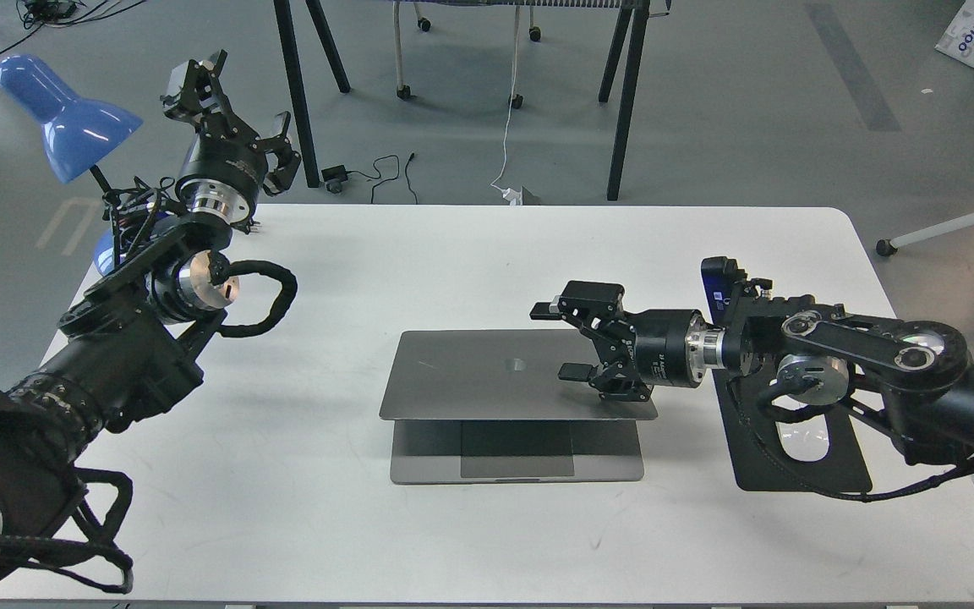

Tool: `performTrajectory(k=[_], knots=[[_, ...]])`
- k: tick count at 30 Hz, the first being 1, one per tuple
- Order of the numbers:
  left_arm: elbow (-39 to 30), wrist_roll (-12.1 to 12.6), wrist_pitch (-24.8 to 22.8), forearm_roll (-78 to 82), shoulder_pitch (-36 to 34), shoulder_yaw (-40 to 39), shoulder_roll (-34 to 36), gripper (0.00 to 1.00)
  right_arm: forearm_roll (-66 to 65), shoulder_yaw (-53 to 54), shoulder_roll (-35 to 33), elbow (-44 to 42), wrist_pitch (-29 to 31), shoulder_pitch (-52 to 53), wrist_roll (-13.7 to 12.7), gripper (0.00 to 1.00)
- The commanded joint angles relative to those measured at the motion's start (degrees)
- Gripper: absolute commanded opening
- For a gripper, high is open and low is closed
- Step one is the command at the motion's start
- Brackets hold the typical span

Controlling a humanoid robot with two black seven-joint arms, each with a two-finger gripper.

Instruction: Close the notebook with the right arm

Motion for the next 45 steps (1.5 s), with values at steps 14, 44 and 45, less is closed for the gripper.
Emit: performTrajectory(k=[14, 44, 45], knots=[[0.0, 0.0, 0.0, 0.0, -0.1, 0.0, -0.1, 1.00, -4.8, 0.0, 5.0, -10.5, 0.0, -5.3, 0.0, 1.00], [0.0, 0.0, 0.0, 0.0, -0.1, 0.0, -0.1, 1.00, -4.3, 35.1, 8.5, -28.7, -2.4, -0.3, 0.8, 1.00], [0.0, 0.0, 0.0, 0.0, -0.1, 0.0, -0.1, 1.00, -4.3, 38.2, 9.2, -30.0, -2.3, -0.2, 0.8, 1.00]])
